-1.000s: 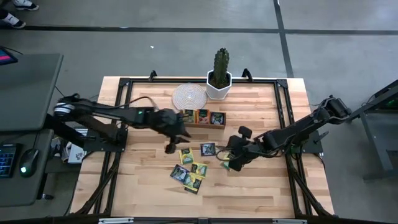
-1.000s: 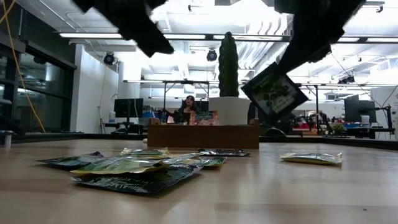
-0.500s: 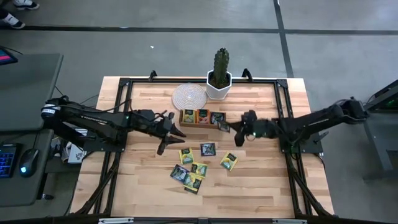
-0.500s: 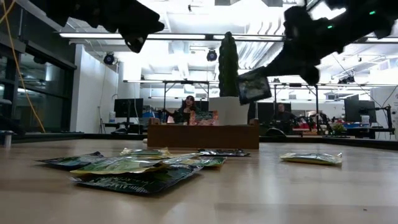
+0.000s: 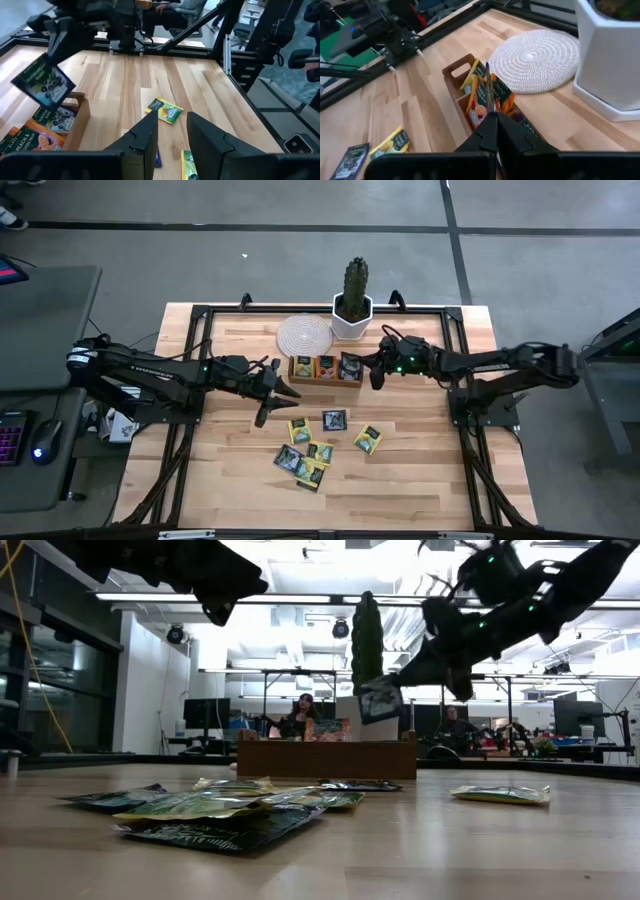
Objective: Pick & Place Tea
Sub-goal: Put the purple tea bag into the right section of the wooden organizer
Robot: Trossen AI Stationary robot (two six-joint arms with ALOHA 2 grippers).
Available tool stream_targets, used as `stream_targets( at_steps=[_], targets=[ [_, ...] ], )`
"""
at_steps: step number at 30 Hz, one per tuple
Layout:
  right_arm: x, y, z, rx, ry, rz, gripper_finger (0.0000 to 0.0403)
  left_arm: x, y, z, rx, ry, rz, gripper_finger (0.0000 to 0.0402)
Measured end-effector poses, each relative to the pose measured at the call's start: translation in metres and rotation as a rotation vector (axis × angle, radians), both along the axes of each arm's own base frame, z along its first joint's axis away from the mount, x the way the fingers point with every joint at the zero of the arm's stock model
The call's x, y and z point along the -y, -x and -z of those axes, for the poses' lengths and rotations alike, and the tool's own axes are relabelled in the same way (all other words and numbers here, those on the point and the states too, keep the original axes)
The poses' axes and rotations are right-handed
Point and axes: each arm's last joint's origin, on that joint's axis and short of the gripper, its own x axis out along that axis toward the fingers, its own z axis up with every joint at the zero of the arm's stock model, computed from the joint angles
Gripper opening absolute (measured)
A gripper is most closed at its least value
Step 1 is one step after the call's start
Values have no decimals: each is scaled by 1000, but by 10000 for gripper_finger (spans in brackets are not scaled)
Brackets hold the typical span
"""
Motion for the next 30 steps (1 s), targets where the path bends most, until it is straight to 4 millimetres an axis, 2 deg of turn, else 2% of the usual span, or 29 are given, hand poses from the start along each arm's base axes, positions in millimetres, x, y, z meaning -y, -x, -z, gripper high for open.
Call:
stream_targets(
  at_steps=[8,21,25,30],
  targets=[
    [9,-8,24,-67,-55,-28,0,0,0,0,-2,7,-6,101],
    [11,-11,34,-98,-82,-24,6,0,0,1,-10,8,-10,101],
    [11,-11,34,-102,-68,-15,35,0,0,1,-10,9,-10,101],
    [11,-11,34,-102,-67,-17,100,0,0,1,-10,9,-10,101]
  ],
)
